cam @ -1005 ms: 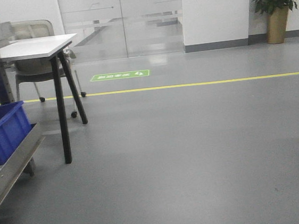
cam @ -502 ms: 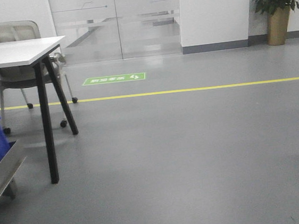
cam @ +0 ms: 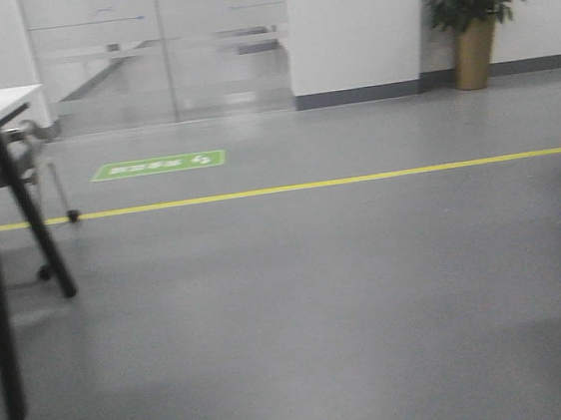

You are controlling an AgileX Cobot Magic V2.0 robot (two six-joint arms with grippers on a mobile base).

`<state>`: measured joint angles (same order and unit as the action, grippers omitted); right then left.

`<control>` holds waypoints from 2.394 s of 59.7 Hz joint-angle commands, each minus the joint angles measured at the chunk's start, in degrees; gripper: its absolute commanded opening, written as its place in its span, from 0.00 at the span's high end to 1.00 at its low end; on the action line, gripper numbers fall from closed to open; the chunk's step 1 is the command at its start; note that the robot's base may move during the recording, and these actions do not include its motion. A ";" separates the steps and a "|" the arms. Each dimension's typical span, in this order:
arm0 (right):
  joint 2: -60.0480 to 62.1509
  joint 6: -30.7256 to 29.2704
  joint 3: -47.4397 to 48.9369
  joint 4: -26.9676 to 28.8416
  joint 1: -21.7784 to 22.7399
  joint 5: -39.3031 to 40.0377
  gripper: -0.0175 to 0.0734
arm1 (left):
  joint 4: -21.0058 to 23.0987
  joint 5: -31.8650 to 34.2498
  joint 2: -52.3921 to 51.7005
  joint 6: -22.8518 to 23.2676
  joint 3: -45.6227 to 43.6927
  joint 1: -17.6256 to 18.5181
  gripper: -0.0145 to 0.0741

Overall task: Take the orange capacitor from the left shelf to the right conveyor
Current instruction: 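Drive the base away from the shelf toward the conveyor table, then approach the silver tray on the conveyor holding the cylinder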

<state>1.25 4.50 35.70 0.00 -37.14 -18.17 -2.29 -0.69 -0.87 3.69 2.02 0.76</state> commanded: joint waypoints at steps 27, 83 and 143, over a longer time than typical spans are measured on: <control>0.11 -0.36 1.20 -0.62 0.29 4.89 0.75 | 0.13 5.21 -0.38 0.37 1.24 0.13 0.98; 0.11 -0.36 1.20 -0.62 0.29 4.89 0.75 | 0.13 5.21 -0.38 0.37 1.24 0.13 0.98; 0.11 -0.36 1.20 -0.62 0.29 4.89 0.75 | 0.13 5.21 -0.38 0.37 1.24 0.13 0.98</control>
<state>1.25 4.50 35.70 0.00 -37.14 -18.17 -2.29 -0.69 -0.87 3.69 2.02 0.76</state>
